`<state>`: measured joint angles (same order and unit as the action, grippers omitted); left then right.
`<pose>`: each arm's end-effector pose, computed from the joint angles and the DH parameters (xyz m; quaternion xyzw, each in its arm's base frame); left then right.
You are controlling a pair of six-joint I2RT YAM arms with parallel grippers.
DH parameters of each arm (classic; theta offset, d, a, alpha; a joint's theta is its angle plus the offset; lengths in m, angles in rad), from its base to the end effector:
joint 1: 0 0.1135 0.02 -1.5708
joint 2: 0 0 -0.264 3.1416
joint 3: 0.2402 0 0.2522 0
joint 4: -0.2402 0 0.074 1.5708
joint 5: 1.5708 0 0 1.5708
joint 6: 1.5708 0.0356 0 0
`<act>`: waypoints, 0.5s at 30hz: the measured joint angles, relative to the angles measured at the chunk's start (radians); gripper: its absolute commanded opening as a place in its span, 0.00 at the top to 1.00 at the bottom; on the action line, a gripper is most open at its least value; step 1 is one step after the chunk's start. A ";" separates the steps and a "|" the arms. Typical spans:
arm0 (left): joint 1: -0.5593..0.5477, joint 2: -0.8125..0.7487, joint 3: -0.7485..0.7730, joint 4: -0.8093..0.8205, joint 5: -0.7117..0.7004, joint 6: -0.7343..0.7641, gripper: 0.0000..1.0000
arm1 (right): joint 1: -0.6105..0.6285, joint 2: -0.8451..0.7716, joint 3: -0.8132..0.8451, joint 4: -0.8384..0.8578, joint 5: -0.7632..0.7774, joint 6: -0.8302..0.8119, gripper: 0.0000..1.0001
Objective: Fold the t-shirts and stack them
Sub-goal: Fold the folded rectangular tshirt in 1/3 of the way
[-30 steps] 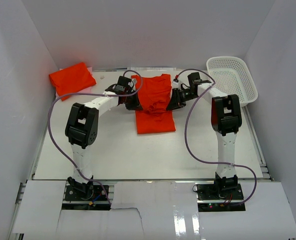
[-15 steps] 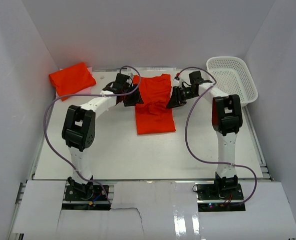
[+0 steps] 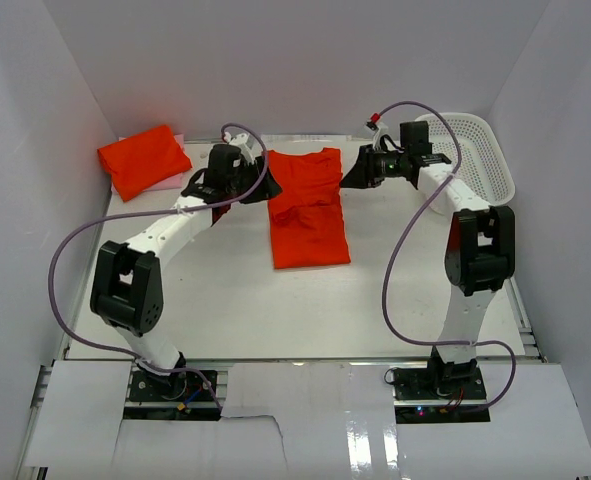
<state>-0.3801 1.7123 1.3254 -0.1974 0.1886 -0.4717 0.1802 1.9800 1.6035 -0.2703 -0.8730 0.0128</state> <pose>0.3668 -0.1537 0.2779 0.0044 0.8780 -0.2703 0.3950 0.4400 0.1079 0.2631 -0.2556 0.7926 0.4156 0.3656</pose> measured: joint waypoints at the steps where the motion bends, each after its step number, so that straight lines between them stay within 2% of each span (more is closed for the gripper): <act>1: -0.002 -0.026 -0.039 0.021 0.021 0.001 0.42 | 0.000 -0.015 -0.019 0.017 -0.016 0.008 0.76; 2: -0.005 -0.048 -0.077 0.043 0.042 0.001 0.44 | 0.000 -0.024 -0.035 0.035 -0.033 0.019 0.81; 3: -0.012 -0.065 -0.111 0.065 0.058 0.003 0.47 | 0.000 -0.026 -0.048 0.053 -0.055 0.032 0.92; 4: -0.021 -0.078 -0.150 0.084 0.074 0.002 0.51 | 0.000 -0.025 -0.060 0.068 -0.071 0.039 0.92; 8: -0.077 -0.095 -0.319 0.190 0.122 -0.018 0.78 | 0.011 -0.010 -0.119 0.108 -0.122 0.079 0.92; 9: -0.091 -0.095 -0.354 0.204 0.131 -0.028 0.95 | 0.013 -0.009 -0.138 0.116 -0.127 0.085 0.92; 10: -0.106 -0.095 -0.388 0.216 0.137 -0.042 1.00 | 0.018 -0.009 -0.156 0.124 -0.133 0.089 0.92; 15: -0.186 -0.072 -0.433 0.268 0.145 -0.059 1.00 | 0.049 0.000 -0.179 0.158 -0.153 0.080 0.92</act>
<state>-0.5663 1.6405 0.8928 0.0708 0.3336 -0.5304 0.2295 1.9804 1.4242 -0.1127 -1.0256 0.0929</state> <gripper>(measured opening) 0.025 0.078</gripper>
